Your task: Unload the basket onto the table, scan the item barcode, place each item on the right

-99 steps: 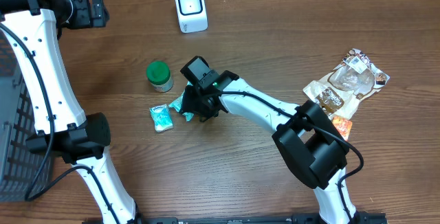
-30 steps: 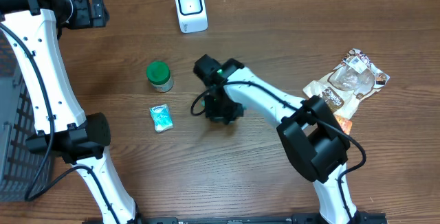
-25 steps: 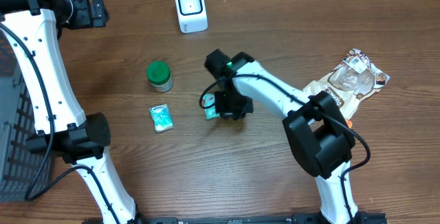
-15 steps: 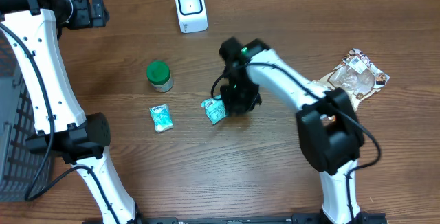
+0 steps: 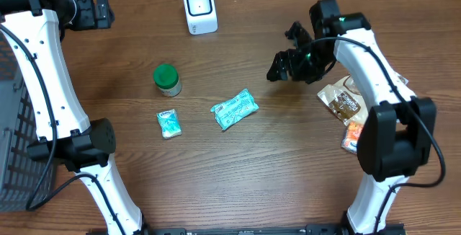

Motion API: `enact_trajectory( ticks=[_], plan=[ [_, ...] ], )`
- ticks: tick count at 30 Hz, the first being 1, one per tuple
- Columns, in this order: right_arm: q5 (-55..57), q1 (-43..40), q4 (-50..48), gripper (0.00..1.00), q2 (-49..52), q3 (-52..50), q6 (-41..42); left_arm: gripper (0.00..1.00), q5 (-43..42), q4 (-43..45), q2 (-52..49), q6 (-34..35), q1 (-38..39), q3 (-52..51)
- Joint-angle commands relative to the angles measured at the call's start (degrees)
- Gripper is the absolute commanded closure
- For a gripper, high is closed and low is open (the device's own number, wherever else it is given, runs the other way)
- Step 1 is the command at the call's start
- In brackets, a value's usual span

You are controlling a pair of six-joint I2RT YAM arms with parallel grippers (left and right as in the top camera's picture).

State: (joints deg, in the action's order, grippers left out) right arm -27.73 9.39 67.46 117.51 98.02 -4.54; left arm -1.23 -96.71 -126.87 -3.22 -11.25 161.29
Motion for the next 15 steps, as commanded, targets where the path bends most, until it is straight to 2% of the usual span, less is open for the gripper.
enact_trajectory(
  ticks=[1, 15],
  plan=[
    [-3.96, 0.70, -1.97, 0.17, 3.50, -1.84, -3.02, 0.00, 0.17, -0.09, 1.73, -0.66, 0.39, 0.44],
    [-13.51, 6.16, -5.77, 0.16, 13.38, -2.19, -2.82, 0.00, 0.20, -0.09, 1.73, -0.66, 0.39, 0.44]
  ],
)
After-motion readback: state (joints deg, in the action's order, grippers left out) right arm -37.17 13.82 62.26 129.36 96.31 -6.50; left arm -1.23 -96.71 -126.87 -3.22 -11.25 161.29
